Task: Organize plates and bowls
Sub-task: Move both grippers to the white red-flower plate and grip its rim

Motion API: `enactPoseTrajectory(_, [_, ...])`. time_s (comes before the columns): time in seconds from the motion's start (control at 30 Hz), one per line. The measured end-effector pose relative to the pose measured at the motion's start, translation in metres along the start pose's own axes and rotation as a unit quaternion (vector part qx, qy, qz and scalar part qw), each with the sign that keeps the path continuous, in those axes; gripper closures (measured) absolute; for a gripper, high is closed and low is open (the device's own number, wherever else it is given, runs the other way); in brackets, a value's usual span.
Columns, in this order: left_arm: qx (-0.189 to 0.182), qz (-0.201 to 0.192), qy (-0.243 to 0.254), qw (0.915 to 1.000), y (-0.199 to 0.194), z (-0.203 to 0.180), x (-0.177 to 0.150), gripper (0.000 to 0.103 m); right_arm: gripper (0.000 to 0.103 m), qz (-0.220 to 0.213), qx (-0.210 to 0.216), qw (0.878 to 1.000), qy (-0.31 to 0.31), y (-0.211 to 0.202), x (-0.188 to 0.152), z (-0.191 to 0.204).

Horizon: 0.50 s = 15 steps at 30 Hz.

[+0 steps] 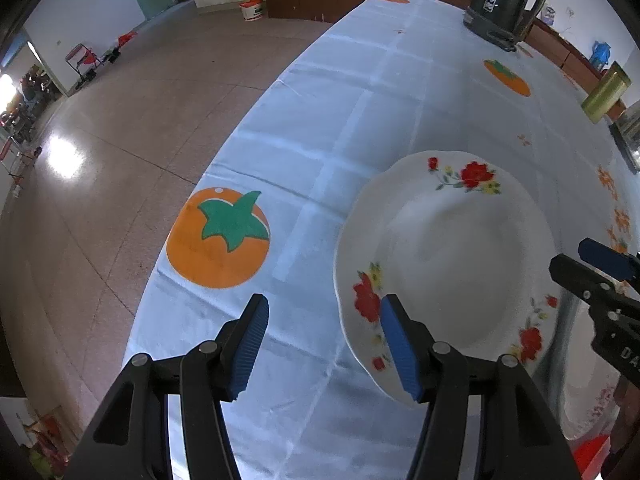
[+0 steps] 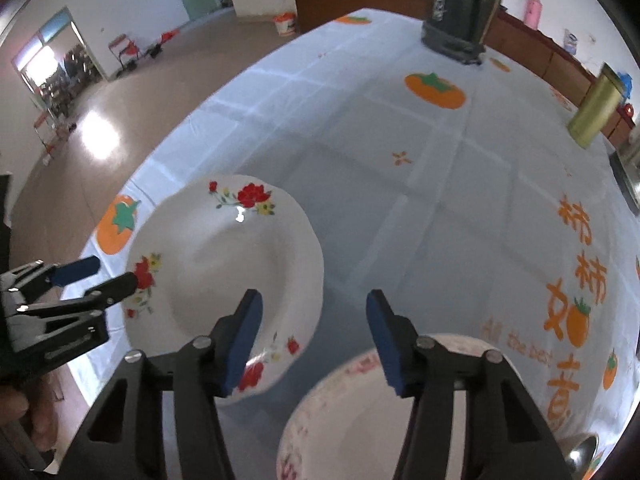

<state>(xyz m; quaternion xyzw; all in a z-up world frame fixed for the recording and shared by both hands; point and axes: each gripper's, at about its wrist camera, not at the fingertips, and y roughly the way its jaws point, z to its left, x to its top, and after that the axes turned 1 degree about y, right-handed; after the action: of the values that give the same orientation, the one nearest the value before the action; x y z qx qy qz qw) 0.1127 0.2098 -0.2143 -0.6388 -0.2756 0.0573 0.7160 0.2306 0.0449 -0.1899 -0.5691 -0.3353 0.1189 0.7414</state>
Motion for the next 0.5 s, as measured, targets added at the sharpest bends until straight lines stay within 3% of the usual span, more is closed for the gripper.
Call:
enactPoseTrajectory(0.07, [-0.004, 0.008, -0.004, 1.0, 0.006, 0.002, 0.001, 0.042, 0.055, 0.012, -0.009, 1.0, -0.005, 0.012, 0.002, 0.002])
enactPoseTrajectory(0.27, [-0.011, 0.008, 0.001, 0.9999, 0.014, 0.0, 0.0, 0.044, 0.081, 0.037, -0.014, 0.999, -0.018, 0.031, 0.002, 0.006])
enactPoseTrajectory(0.3, [-0.015, 0.007, 0.0, 0.9999, 0.014, 0.0, 0.0, 0.046, 0.081, 0.036, -0.011, 0.999, -0.019, 0.031, 0.002, 0.007])
enactPoseTrajectory(0.37, [-0.034, 0.008, 0.001, 0.9994, 0.014, -0.002, 0.001, 0.065, 0.081, 0.035, -0.017, 0.999, -0.021, 0.032, 0.001, 0.008])
enactPoseTrajectory(0.43, [-0.036, 0.005, 0.012, 0.9993, 0.013, -0.009, 0.001, 0.075, 0.082, 0.034, -0.015, 0.999, -0.018, 0.032, 0.002, 0.006])
enactPoseTrajectory(0.5, [-0.024, 0.003, 0.016, 0.9996, 0.01, -0.015, 0.0, 0.075, 0.082, 0.034, -0.013, 0.999, -0.015, 0.032, 0.002, 0.007])
